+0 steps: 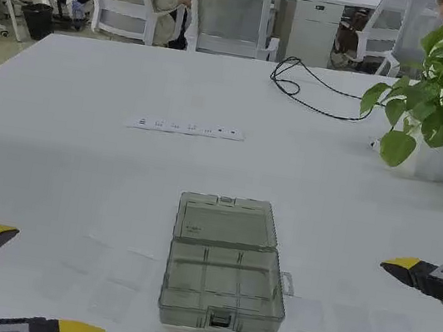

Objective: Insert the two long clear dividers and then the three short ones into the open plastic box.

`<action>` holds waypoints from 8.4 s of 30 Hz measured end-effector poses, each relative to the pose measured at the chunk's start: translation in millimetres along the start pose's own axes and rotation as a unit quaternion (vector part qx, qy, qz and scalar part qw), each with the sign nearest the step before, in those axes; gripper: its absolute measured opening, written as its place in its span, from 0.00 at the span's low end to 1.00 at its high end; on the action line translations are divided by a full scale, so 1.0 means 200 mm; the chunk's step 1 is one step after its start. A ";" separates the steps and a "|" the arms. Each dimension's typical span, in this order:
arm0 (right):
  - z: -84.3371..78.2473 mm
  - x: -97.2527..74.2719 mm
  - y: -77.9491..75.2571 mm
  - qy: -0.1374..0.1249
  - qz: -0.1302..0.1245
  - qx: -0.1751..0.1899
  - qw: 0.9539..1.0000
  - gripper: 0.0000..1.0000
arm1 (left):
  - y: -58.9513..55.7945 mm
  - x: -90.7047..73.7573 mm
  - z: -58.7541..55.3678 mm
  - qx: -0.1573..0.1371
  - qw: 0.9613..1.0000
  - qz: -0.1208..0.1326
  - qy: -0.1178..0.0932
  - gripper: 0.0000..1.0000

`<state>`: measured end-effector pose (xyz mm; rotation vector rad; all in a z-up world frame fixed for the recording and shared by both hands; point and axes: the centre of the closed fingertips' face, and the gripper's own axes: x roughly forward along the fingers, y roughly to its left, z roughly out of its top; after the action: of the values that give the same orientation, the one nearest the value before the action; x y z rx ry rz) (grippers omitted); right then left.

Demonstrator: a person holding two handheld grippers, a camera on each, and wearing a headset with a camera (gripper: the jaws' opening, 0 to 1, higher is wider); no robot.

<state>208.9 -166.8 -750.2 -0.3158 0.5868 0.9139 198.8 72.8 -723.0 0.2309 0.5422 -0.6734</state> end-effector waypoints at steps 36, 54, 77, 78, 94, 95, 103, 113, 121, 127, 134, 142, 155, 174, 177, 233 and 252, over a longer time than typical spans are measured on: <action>-0.01 -0.02 -0.02 -0.002 -0.007 0.002 1.000 1.00 | -0.01 0.03 0.00 0.009 1.000 -0.004 0.016 0.96; 0.00 -0.02 -0.02 -0.001 -0.004 -0.004 1.000 1.00 | -0.02 0.06 0.02 0.019 0.999 -0.016 0.021 0.95; -0.02 -0.01 0.00 0.002 -0.005 0.001 1.000 1.00 | -0.06 0.13 0.01 0.042 0.997 -0.047 0.040 0.90; -0.02 -0.01 0.00 0.001 -0.007 0.000 1.000 1.00 | -0.05 0.13 0.01 0.038 0.997 -0.048 0.040 0.87; 0.03 -0.01 0.01 -0.011 -0.015 0.002 1.000 0.98 | 0.17 0.15 -0.06 -0.013 0.998 0.007 0.068 0.59; 0.03 -0.01 0.01 -0.011 -0.015 0.002 1.000 0.98 | 0.18 0.15 -0.06 -0.014 0.997 0.009 0.070 0.58; 0.07 0.01 0.01 -0.021 -0.017 0.004 1.000 0.97 | 0.31 0.15 -0.13 -0.029 0.994 0.048 0.096 0.43; 0.09 0.02 0.00 -0.014 -0.020 0.005 1.000 0.96 | 0.43 0.19 -0.22 -0.036 0.989 0.071 0.127 0.40; 0.10 0.03 -0.02 -0.016 -0.025 0.015 0.999 0.96 | 0.50 0.23 -0.31 -0.048 0.983 0.078 0.161 0.37; 0.11 0.06 -0.04 -0.014 -0.025 0.020 0.999 0.95 | 0.54 0.26 -0.38 -0.059 0.979 0.072 0.181 0.35; 0.11 0.07 -0.04 -0.017 -0.024 0.022 0.999 0.94 | 0.56 0.28 -0.44 -0.075 0.974 0.073 0.199 0.33; 0.11 0.09 -0.04 -0.018 -0.023 0.022 0.999 0.93 | 0.59 0.29 -0.51 -0.085 0.971 0.074 0.211 0.32; 0.12 0.11 -0.03 -0.017 -0.022 0.021 0.999 0.92 | 0.57 0.28 -0.53 -0.093 0.969 0.074 0.218 0.32; 0.09 0.10 -0.03 -0.009 -0.025 0.018 0.999 0.92 | 0.57 0.30 -0.54 -0.081 0.967 0.080 0.226 0.32; 0.09 0.10 -0.03 -0.007 -0.025 0.018 1.000 0.92 | 0.58 0.31 -0.54 -0.079 0.968 0.079 0.226 0.32; 0.15 0.18 -0.08 -0.024 -0.053 0.162 0.985 0.61 | 0.53 0.29 -0.47 -0.109 0.971 0.074 0.201 0.31; 0.34 0.36 0.08 -0.084 -0.005 0.271 0.959 0.44 | 0.31 0.27 -0.22 -0.210 0.975 0.053 0.044 0.31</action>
<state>253.6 -76.4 -739.0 0.2507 0.6509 0.7261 256.6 108.1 -787.4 -0.1066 0.7389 -0.4334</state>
